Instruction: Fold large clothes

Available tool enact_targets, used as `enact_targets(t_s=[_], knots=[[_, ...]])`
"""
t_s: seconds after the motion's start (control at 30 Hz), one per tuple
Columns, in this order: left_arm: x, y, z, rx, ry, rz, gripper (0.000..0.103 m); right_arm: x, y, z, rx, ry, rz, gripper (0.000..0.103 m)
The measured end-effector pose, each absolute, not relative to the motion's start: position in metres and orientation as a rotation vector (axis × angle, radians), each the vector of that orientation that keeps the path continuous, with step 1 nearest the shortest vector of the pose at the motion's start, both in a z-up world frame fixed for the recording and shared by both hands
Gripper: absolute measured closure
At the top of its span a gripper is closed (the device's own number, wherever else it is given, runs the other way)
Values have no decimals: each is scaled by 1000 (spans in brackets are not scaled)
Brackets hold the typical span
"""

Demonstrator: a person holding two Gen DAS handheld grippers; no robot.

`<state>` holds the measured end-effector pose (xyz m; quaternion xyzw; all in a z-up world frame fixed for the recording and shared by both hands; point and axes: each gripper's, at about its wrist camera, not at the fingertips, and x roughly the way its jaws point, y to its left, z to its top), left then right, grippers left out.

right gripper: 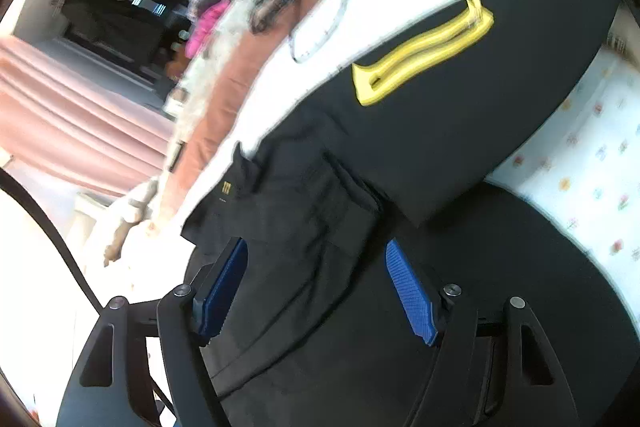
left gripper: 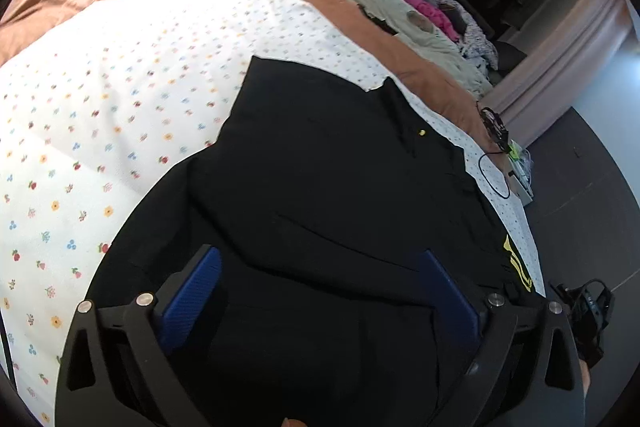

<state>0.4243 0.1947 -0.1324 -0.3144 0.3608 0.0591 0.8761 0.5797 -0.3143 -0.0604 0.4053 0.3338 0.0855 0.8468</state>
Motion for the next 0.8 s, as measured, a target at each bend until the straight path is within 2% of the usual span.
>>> enact_targets(t_s=[0.3,0.37,0.63,0.8], knots=[[433,166,-120,-585,749,82,1,526,-383,-53,873,613,-59,33],[433,164,-120,-572,746,84,1,520,-389,-45,860,591,-94,39],[432,162,-121,-541,739,116,1,522,-422,-31,820,535,-170,50],[434,162,-124,-539,743,134,1,528,-426,-40,856,522,-205,50]])
